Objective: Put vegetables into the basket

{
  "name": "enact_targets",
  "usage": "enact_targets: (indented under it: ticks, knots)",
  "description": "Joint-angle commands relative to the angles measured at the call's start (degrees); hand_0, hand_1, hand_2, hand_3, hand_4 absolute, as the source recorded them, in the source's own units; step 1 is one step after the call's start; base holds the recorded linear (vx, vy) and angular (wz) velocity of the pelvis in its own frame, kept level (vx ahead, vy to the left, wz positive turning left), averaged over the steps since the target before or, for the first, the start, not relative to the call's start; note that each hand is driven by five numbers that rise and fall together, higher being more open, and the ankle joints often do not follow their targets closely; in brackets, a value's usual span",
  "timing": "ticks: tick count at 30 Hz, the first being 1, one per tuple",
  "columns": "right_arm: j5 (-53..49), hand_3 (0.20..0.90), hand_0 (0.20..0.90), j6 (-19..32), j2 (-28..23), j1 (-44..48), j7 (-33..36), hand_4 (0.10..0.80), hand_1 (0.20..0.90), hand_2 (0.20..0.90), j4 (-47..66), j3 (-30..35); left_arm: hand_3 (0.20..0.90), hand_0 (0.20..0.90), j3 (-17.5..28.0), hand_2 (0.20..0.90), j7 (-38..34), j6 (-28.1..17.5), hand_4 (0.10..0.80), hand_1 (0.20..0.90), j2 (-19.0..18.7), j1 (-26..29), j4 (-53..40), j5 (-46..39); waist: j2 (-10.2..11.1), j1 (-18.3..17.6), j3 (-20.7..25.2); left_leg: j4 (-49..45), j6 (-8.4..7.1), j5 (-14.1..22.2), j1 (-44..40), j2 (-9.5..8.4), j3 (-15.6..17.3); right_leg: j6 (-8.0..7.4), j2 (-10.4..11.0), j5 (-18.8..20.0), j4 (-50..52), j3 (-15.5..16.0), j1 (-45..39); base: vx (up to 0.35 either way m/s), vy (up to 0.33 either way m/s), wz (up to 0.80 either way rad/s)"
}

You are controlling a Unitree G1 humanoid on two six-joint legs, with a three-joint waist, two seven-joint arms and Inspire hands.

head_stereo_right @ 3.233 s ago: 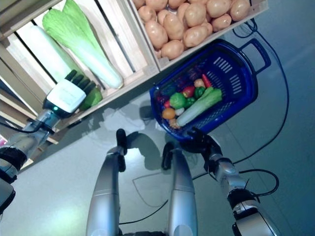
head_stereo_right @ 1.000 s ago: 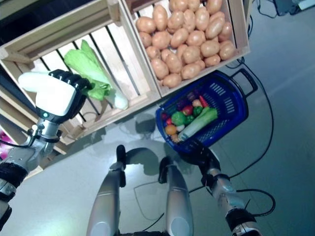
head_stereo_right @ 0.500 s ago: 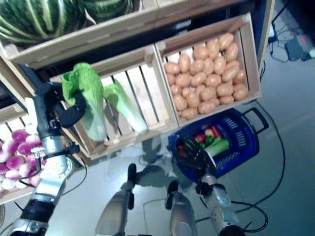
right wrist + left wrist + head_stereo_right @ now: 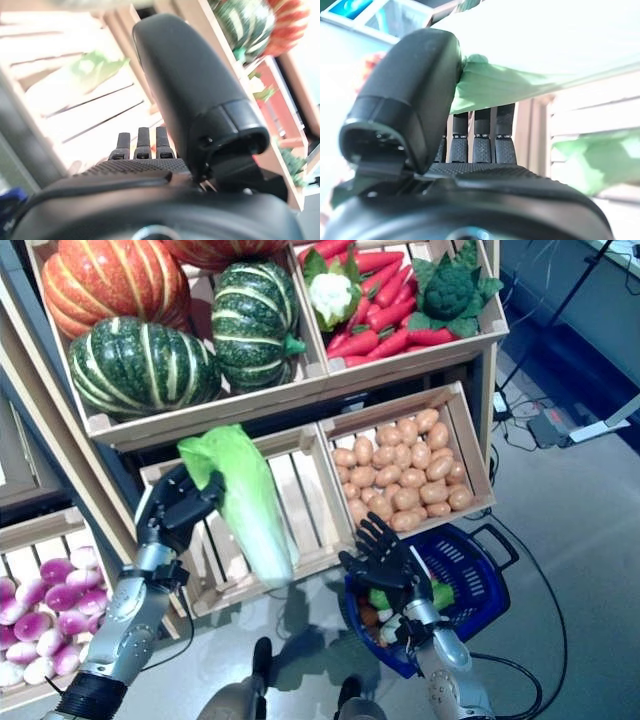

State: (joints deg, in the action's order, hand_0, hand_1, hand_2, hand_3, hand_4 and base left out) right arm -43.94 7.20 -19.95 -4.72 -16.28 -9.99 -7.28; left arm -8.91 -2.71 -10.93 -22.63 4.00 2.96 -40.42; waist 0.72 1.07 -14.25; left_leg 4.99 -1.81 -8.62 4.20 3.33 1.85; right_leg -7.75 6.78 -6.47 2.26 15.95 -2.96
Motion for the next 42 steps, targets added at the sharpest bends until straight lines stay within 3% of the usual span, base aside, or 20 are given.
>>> enact_targets:
  ticks: [1, 3, 9, 17, 25, 32, 42]
  knots:
    - [-10.0, 0.9, 0.9, -3.7, -2.8, 4.5, -10.5, 0.8, 0.9, 0.9, 6.1, -2.5, 0.3, 0.3, 0.2, 0.3, 4.9, -1.5, 0.4, 0.3, 0.3, 5.0, -1.1, -2.8, 1.6, 0.1, 6.2, 0.0, -0.25, 7.1, -4.3, -0.41, 1.7, -0.55, 3.7, 8.8, -3.2, -1.9, 1.8, 0.039, -0.007, -0.04]
    - [-15.6, 0.9, 0.9, -8.5, -2.8, 6.4, -14.1, 0.8, 0.9, 0.9, 6.0, -3.8, 0.3, 0.3, -0.8, 0.3, 6.6, -0.2, 0.4, 0.3, 0.0, 5.8, -0.1, -3.9, 1.7, 0.5, 6.7, 0.0, -0.28, 7.3, -4.8, -0.46, 1.7, -0.69, 3.8, 9.0, -3.5, -1.9, 1.3, 0.038, -0.014, -0.03]
    - [-20.9, 0.9, 0.9, -16.1, -4.1, 10.5, -19.2, 0.8, 0.9, 0.9, 6.1, -7.8, 0.3, 0.3, -4.8, 0.3, 10.6, 4.3, 0.4, 0.3, -0.4, 6.9, 1.4, -5.5, 2.1, 1.5, 8.4, 0.0, -0.29, 8.1, -5.6, -0.47, 1.7, -0.94, 3.9, 9.3, -4.7, -2.1, 0.3, 0.024, -0.012, 0.0]
    - [-21.2, 0.9, 0.9, -27.1, -6.0, 15.6, -22.9, 0.8, 0.9, 0.9, 6.2, -14.3, 0.3, 0.3, -8.1, 0.3, 11.2, 4.8, 0.4, 0.3, -0.8, 8.7, 2.5, -8.1, 2.7, 1.9, 9.7, 0.0, -0.54, 8.2, -6.4, -0.2, 2.0, -1.05, 4.1, 9.2, -4.9, -2.2, -0.4, 0.009, -0.002, -0.01]
    - [-19.5, 0.9, 0.9, -31.0, -6.7, 17.6, -20.4, 0.8, 0.9, 0.9, 5.7, -18.2, 0.3, 0.3, -9.6, 0.3, 10.7, 3.9, 0.4, 0.3, -1.0, 9.4, 2.8, -7.5, 2.9, 1.9, 10.7, 0.0, -0.7, 8.3, -6.7, -0.11, 1.9, -1.23, 4.3, 9.2, -4.9, -2.6, -0.6, 0.0, 0.0, 0.0]
    - [-17.7, 0.9, 0.9, -37.5, -7.9, 15.9, -20.2, 0.8, 0.9, 0.9, 4.9, -19.7, 0.3, 0.3, -8.9, 0.3, 9.6, 2.5, 0.4, 0.3, -1.6, 8.6, 1.7, -7.4, 3.0, 1.7, 10.8, 0.0, -0.83, 8.2, -6.9, 0.03, 2.1, -1.19, 4.4, 9.1, -4.9, -3.0, -0.6, 0.0, 0.0, 0.0]
    - [-18.6, 0.9, 0.9, -39.7, -6.9, 15.1, -18.9, 0.8, 0.9, 0.9, 2.2, -20.7, 0.3, 0.3, -8.3, 0.3, 8.9, 0.1, 0.4, 0.3, -0.9, 8.5, 1.5, -8.1, 3.2, 1.7, 11.3, 0.0, -1.06, 8.2, -7.0, 0.09, 1.6, -1.05, 4.4, 9.2, -5.3, -3.2, -1.1, 0.0, 0.0, 0.0]
